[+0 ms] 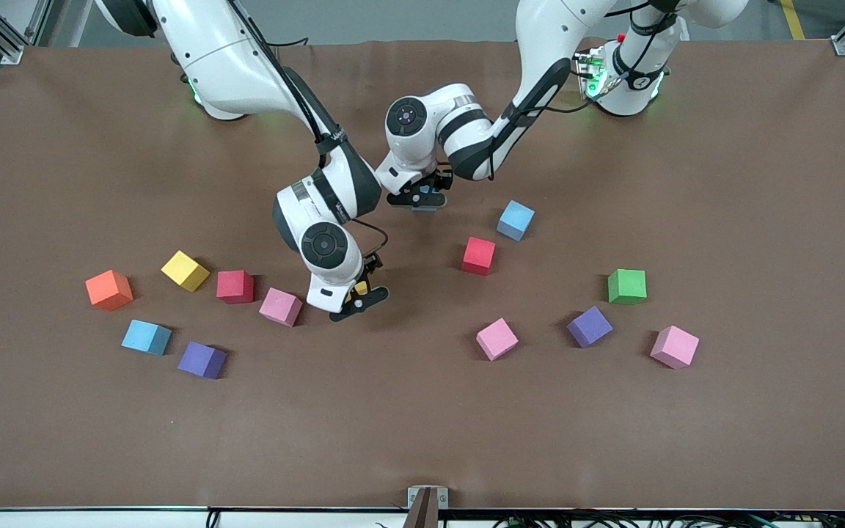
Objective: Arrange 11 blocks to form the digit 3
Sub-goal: 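Carry the blue cube with the left gripper and set it down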
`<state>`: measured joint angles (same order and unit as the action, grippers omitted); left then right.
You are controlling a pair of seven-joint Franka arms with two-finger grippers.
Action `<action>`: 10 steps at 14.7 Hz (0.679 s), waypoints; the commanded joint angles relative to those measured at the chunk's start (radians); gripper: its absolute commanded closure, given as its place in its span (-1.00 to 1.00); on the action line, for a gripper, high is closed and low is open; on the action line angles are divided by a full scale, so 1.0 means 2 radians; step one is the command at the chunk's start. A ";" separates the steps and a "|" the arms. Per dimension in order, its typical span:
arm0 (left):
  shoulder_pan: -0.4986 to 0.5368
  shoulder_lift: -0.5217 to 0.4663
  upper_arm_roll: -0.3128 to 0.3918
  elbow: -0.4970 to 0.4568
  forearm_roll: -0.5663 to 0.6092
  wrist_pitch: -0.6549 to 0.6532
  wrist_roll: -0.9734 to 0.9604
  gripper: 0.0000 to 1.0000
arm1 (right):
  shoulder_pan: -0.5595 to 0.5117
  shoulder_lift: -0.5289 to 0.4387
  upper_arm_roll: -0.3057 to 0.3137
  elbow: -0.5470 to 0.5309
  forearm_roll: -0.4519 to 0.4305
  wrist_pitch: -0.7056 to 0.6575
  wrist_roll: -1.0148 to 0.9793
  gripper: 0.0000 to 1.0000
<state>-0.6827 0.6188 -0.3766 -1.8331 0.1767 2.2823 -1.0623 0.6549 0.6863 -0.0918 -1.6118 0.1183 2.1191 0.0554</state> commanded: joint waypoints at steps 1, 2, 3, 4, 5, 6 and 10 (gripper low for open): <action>-0.001 0.007 0.002 0.011 0.017 -0.008 -0.005 0.14 | 0.008 -0.008 -0.004 -0.019 0.002 0.003 -0.001 -1.00; -0.001 0.008 0.002 0.011 0.017 -0.008 -0.005 0.12 | 0.011 -0.008 -0.005 -0.019 0.002 0.003 -0.001 -1.00; -0.001 0.007 0.002 0.012 0.017 -0.008 -0.005 0.07 | 0.011 -0.008 -0.005 -0.019 0.002 0.005 -0.001 -0.99; -0.001 0.007 0.003 0.012 0.017 -0.008 -0.005 -0.14 | 0.011 -0.007 -0.005 -0.019 0.002 0.006 -0.001 -0.98; -0.001 0.007 0.003 0.015 0.017 -0.008 -0.005 -0.87 | 0.011 -0.007 -0.005 -0.020 0.002 0.006 -0.001 -0.95; 0.000 0.007 0.003 0.015 0.017 -0.009 -0.005 -1.00 | 0.010 -0.007 -0.005 -0.020 0.002 0.004 -0.002 -0.87; 0.007 -0.012 0.002 0.015 0.017 -0.016 -0.028 -1.00 | 0.010 -0.007 -0.005 -0.021 0.001 0.005 -0.002 -0.31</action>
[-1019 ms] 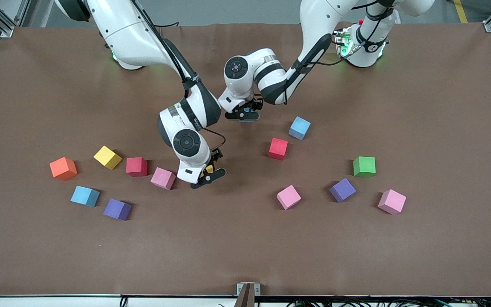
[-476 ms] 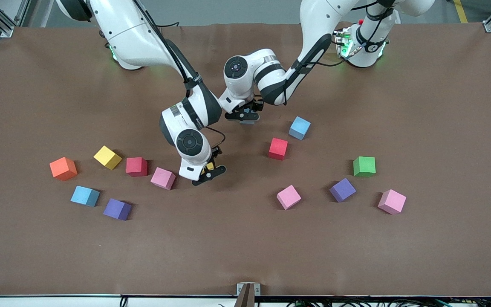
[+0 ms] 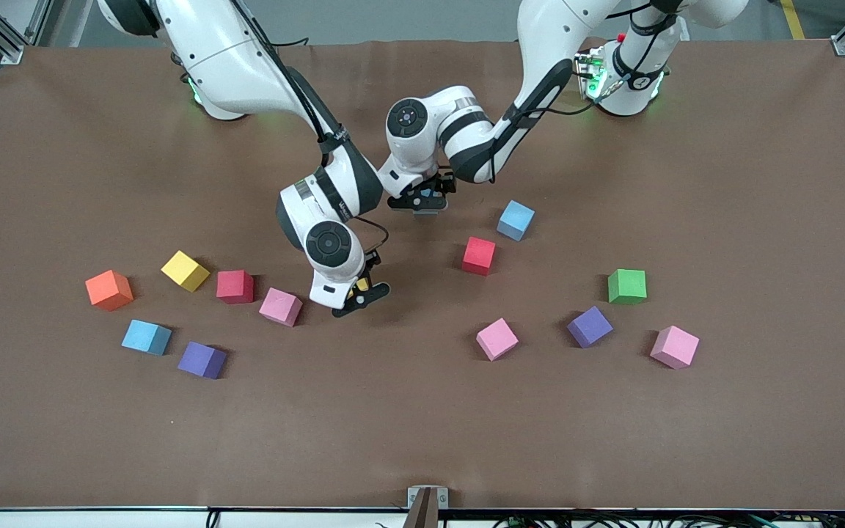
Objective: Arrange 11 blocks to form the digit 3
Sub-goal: 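Carry the blue cube with the left gripper and set it down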
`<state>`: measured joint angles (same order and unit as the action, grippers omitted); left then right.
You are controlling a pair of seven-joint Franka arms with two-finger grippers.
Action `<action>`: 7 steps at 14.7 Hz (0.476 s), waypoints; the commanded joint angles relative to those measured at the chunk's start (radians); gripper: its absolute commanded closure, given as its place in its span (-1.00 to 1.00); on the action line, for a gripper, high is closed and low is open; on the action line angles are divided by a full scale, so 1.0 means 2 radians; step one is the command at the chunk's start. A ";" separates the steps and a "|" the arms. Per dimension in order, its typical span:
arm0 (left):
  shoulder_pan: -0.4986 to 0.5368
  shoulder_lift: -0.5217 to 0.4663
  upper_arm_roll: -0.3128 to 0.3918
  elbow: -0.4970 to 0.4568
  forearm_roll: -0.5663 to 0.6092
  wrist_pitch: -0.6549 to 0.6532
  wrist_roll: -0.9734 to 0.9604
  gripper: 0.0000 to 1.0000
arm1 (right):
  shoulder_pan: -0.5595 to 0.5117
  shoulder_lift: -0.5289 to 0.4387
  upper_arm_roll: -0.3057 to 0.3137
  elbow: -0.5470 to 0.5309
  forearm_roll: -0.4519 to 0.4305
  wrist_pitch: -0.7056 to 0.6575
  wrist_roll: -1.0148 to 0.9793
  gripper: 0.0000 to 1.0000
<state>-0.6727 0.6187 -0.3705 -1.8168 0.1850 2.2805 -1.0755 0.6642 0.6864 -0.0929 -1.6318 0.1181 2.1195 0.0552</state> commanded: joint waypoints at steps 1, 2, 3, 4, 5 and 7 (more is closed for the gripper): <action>0.002 -0.021 -0.001 0.008 0.013 -0.026 -0.034 -1.00 | 0.006 -0.007 -0.004 -0.010 0.001 0.006 0.000 0.08; 0.003 -0.032 -0.001 0.008 0.012 -0.038 -0.045 -1.00 | 0.005 -0.007 -0.004 -0.010 0.001 0.006 0.000 0.25; 0.008 -0.045 -0.001 0.007 0.011 -0.049 -0.056 -1.00 | 0.000 -0.008 -0.004 -0.009 0.001 0.004 0.000 0.35; 0.019 -0.055 -0.001 0.007 0.009 -0.065 -0.066 -1.00 | -0.002 -0.009 -0.004 -0.009 0.002 0.003 0.006 0.42; 0.032 -0.063 -0.001 0.007 0.008 -0.079 -0.070 -1.00 | -0.005 -0.011 -0.006 -0.009 0.005 0.000 0.012 0.48; 0.056 -0.071 0.000 0.009 0.008 -0.091 -0.070 -1.00 | -0.015 -0.019 -0.008 -0.009 0.006 -0.001 0.079 0.48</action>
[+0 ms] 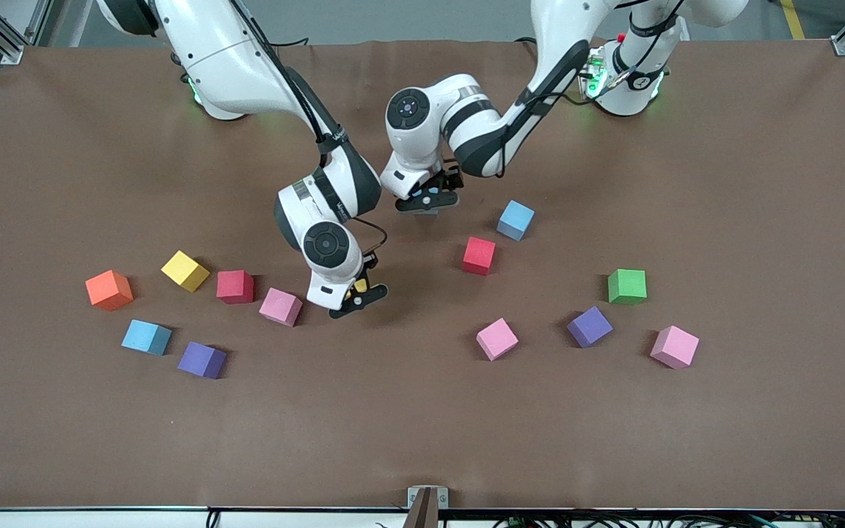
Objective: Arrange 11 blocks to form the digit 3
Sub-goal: 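Carry the blue cube with the left gripper and set it down, then grasp the red cube with the left gripper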
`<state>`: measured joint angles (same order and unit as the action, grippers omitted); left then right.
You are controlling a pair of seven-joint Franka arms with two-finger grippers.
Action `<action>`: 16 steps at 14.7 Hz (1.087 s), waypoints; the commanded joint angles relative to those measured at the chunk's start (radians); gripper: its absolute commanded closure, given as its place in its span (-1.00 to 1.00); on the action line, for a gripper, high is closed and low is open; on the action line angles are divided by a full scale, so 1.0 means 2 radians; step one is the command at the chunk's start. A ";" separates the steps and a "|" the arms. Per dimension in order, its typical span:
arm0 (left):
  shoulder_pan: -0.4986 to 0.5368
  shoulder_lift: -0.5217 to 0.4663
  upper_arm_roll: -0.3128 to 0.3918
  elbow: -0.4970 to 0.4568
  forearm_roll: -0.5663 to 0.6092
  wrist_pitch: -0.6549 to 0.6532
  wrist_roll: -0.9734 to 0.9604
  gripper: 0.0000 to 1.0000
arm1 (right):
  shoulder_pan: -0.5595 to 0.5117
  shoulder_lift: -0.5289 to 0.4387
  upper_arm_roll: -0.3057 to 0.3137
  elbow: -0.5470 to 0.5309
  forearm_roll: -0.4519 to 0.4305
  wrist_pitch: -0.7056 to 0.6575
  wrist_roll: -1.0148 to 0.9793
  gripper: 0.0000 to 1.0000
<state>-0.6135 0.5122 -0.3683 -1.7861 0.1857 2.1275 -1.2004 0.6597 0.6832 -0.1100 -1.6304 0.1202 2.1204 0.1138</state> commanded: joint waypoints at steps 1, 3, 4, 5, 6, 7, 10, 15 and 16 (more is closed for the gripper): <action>0.043 -0.017 -0.001 0.001 0.008 -0.015 0.003 -1.00 | -0.015 -0.027 0.001 -0.009 0.005 -0.008 0.087 0.48; 0.065 -0.008 0.000 0.021 0.016 -0.015 0.032 -1.00 | -0.015 -0.047 -0.001 -0.009 0.005 -0.019 0.151 0.54; 0.076 0.003 0.000 0.037 0.022 -0.015 0.061 -1.00 | -0.017 -0.055 -0.005 -0.008 0.005 -0.029 0.191 0.55; 0.089 0.013 0.000 0.052 0.031 -0.015 0.092 -1.00 | -0.020 -0.061 -0.005 -0.009 0.005 -0.033 0.232 0.56; 0.100 0.022 0.000 0.063 0.037 -0.013 0.121 -1.00 | -0.020 -0.068 -0.005 -0.011 0.005 -0.038 0.280 0.58; 0.110 0.033 -0.001 0.073 0.038 -0.008 0.152 -1.00 | -0.019 -0.073 -0.005 -0.011 0.005 -0.043 0.341 0.59; 0.126 0.076 -0.001 0.090 0.035 0.027 0.222 -1.00 | -0.008 -0.088 -0.003 -0.011 0.004 -0.055 0.496 0.86; 0.122 0.102 -0.001 0.082 0.031 0.057 0.229 -1.00 | -0.003 -0.096 0.002 -0.011 0.016 -0.060 0.561 0.99; 0.121 0.101 -0.003 0.075 0.031 0.057 0.229 -1.00 | -0.003 -0.097 0.001 -0.009 0.021 -0.061 0.562 0.99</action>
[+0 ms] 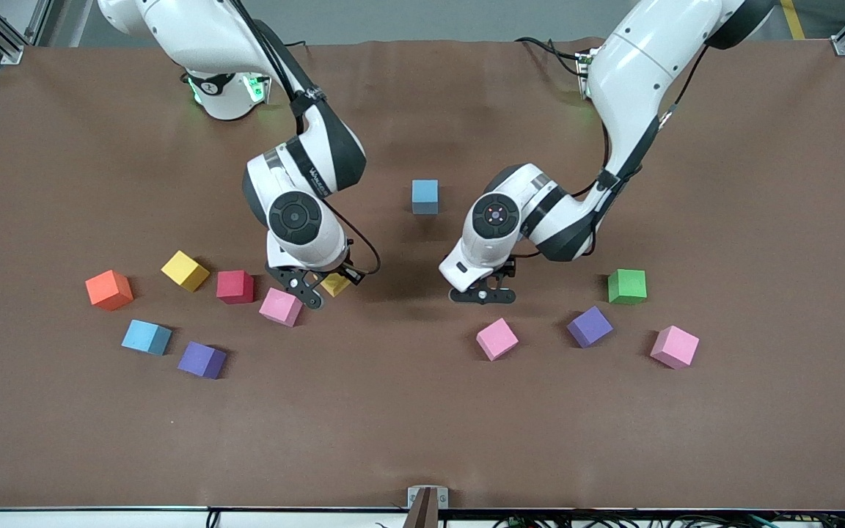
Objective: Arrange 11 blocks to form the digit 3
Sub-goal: 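Grasp the red cube with the left gripper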
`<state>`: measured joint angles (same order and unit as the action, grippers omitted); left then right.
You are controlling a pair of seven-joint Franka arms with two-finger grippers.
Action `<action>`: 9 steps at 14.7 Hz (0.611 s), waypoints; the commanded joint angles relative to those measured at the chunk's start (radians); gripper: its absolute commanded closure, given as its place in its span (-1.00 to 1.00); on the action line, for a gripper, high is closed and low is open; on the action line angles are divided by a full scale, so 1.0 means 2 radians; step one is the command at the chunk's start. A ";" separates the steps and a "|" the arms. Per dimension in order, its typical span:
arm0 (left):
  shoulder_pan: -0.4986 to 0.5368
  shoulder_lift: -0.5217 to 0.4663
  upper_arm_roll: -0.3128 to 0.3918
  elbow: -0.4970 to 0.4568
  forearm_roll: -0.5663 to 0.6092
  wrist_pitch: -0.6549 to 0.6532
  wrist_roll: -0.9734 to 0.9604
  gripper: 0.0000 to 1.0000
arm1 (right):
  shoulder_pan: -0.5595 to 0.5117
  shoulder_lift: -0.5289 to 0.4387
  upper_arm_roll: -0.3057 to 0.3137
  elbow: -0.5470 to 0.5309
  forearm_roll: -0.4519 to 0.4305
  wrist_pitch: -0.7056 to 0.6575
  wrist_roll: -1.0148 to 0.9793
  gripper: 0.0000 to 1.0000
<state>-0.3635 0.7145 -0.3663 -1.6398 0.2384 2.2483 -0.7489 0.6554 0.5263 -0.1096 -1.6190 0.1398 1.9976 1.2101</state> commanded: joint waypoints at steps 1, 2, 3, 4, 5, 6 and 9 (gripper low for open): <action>-0.004 -0.001 -0.006 -0.004 0.005 -0.004 0.004 -1.00 | -0.004 -0.021 0.000 -0.014 0.011 0.000 0.014 0.99; -0.005 0.000 -0.006 -0.009 0.005 -0.004 0.007 -0.99 | -0.008 -0.025 0.000 -0.014 0.011 0.000 0.012 0.99; -0.005 0.000 -0.007 -0.015 0.005 -0.004 0.011 -0.98 | -0.012 -0.025 -0.002 -0.013 0.011 0.001 0.007 0.99; -0.005 -0.001 -0.007 -0.018 0.005 -0.004 0.019 -0.97 | -0.016 -0.025 -0.002 -0.012 0.008 0.007 0.005 0.99; -0.005 -0.002 -0.007 -0.024 0.005 -0.004 0.026 -0.95 | -0.021 -0.024 -0.001 -0.008 0.009 0.018 0.002 0.95; -0.005 -0.005 -0.007 -0.031 0.006 -0.004 0.033 -0.94 | -0.015 -0.023 -0.001 -0.004 0.002 0.024 -0.003 0.96; -0.003 -0.007 -0.007 -0.037 0.006 -0.004 0.042 -0.86 | -0.022 -0.032 -0.003 -0.007 -0.001 0.011 -0.007 0.99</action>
<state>-0.3748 0.7224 -0.3763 -1.6911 0.2385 2.2454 -0.6833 0.6253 0.4974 -0.1213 -1.6102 0.1428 2.0327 1.2089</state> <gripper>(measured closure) 0.044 0.458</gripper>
